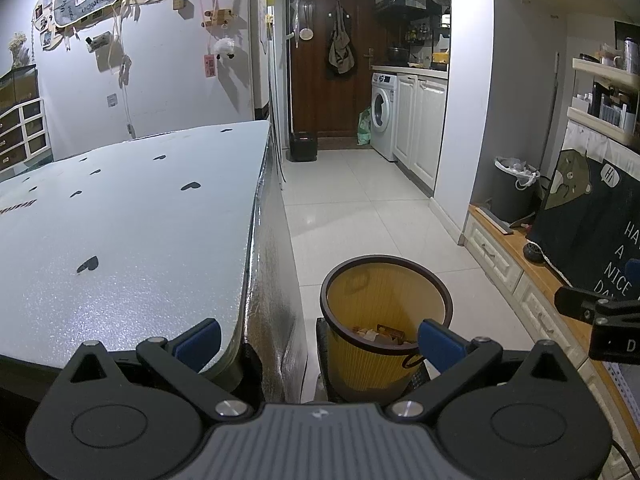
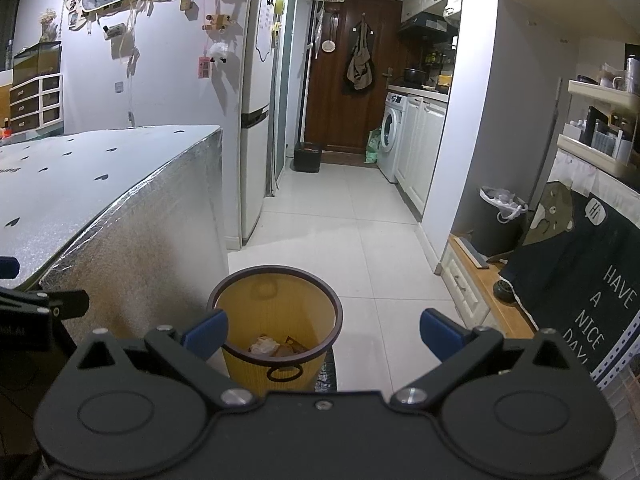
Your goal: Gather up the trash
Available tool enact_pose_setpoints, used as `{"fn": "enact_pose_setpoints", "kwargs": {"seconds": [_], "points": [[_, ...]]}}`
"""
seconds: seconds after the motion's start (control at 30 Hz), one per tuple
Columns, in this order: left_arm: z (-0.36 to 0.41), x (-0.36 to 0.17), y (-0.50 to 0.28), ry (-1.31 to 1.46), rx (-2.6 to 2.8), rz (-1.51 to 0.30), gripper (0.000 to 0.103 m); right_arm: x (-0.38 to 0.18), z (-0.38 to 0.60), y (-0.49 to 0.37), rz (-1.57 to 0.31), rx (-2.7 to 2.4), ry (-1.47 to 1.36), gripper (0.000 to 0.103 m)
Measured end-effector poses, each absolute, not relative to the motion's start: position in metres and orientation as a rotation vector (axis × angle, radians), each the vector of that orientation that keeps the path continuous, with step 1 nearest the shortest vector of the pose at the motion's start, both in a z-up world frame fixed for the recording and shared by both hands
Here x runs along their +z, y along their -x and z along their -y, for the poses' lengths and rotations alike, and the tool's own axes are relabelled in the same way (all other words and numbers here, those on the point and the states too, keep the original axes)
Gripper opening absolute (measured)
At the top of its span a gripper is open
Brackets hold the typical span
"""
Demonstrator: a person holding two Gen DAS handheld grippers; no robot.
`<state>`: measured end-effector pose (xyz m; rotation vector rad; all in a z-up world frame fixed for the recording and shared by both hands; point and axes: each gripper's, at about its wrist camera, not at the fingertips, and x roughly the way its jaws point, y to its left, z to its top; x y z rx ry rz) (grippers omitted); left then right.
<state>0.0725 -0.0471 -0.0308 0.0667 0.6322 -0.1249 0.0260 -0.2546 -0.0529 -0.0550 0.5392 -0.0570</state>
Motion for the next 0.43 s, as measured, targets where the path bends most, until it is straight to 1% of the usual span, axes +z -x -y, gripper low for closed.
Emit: {"fn": "enact_pose_setpoints", "kwargs": {"seconds": [0.43], "points": [[0.0471, -0.0296, -0.0721, -0.063, -0.127, -0.634, 0.103, -0.0527, 0.2538, -0.0233, -0.534, -0.051, 0.056, 0.103]]}}
